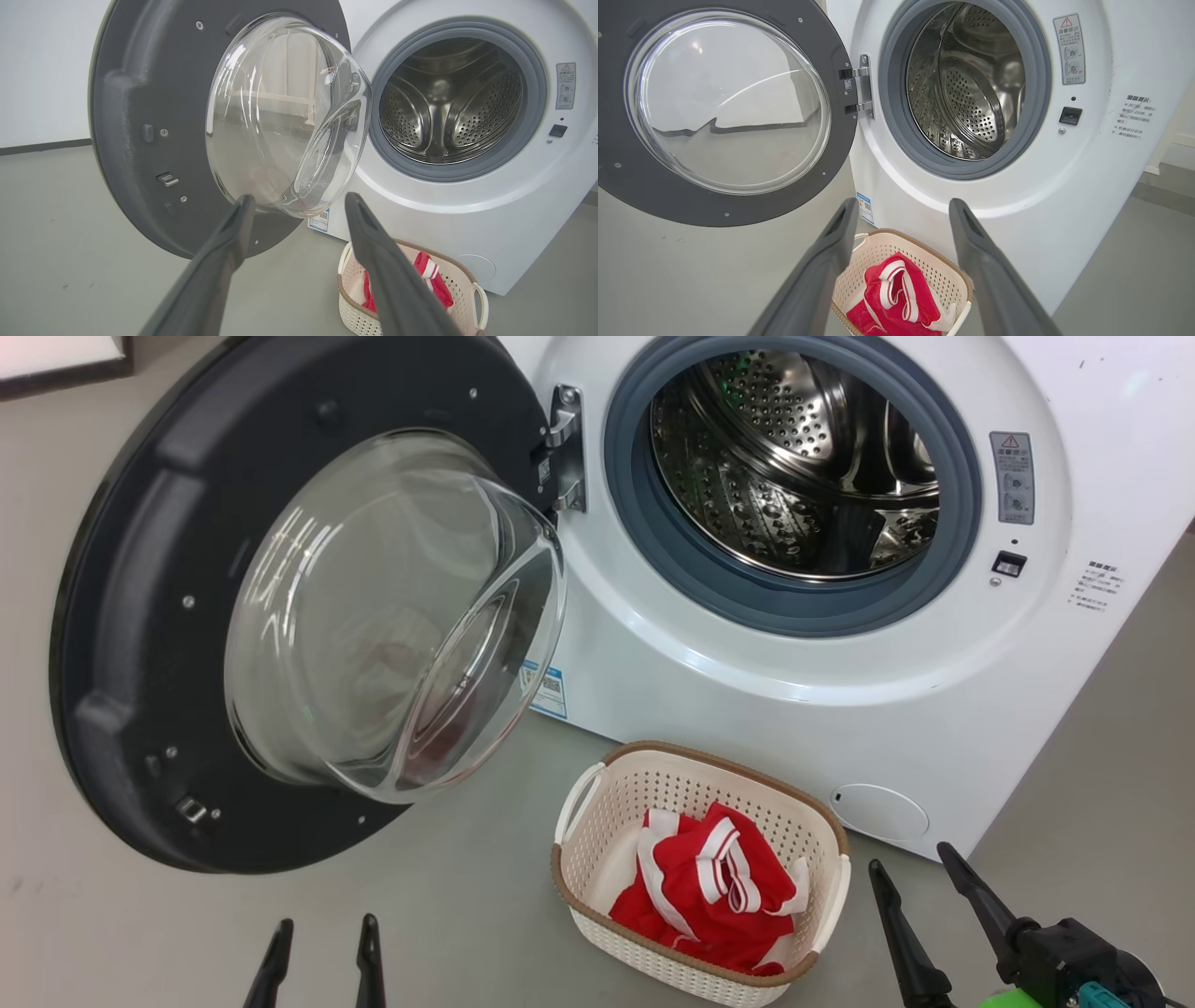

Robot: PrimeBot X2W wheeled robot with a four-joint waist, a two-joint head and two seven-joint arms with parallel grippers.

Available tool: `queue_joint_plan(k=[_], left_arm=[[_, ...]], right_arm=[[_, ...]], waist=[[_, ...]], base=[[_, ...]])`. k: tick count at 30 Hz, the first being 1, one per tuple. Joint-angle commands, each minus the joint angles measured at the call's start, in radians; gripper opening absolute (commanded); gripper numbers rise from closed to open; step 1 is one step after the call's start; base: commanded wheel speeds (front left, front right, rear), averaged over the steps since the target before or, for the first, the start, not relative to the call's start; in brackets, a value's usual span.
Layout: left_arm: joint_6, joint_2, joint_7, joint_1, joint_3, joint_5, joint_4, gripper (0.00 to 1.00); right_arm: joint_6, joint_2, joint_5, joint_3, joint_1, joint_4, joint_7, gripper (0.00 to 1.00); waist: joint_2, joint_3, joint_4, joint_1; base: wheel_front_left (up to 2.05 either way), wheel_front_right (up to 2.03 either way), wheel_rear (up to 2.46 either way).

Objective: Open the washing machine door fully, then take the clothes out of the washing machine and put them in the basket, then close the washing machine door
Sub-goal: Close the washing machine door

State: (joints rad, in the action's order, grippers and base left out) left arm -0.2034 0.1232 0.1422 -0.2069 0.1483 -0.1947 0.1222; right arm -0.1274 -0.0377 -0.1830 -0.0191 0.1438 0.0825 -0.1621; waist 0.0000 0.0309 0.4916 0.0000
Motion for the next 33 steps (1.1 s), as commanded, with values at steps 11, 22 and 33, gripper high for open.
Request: queue_joint_plan(k=[11, 22, 33], left_arm=[[-0.008, 0.014, 0.002, 0.019, -0.027, -0.008, 0.033, 1.00], [0.005, 0.008, 0.017, 0.026, -0.020, -0.042, 0.038, 0.00], [0.165, -0.057, 0.082, 0.066, -0.152, -0.497, 0.086, 0.00]], right_arm=[[-0.003, -0.013, 0.000, -0.027, -0.018, -0.024, 0.001, 1.00], [-0.003, -0.013, -0.006, -0.024, -0.019, -0.020, 0.000, 1.00], [-0.003, -0.013, -0.004, -0.026, -0.025, -0.019, 0.008, 1.00]], waist=[[0.0000, -0.001, 0.005, 0.0000], [0.0000, 0.004, 0.011, 0.0000], [0.0000, -0.001, 0.016, 0.0000]], base=[[0.00, 0.00, 0.00], [0.00, 0.00, 0.00], [0.00, 0.00, 0.00]])
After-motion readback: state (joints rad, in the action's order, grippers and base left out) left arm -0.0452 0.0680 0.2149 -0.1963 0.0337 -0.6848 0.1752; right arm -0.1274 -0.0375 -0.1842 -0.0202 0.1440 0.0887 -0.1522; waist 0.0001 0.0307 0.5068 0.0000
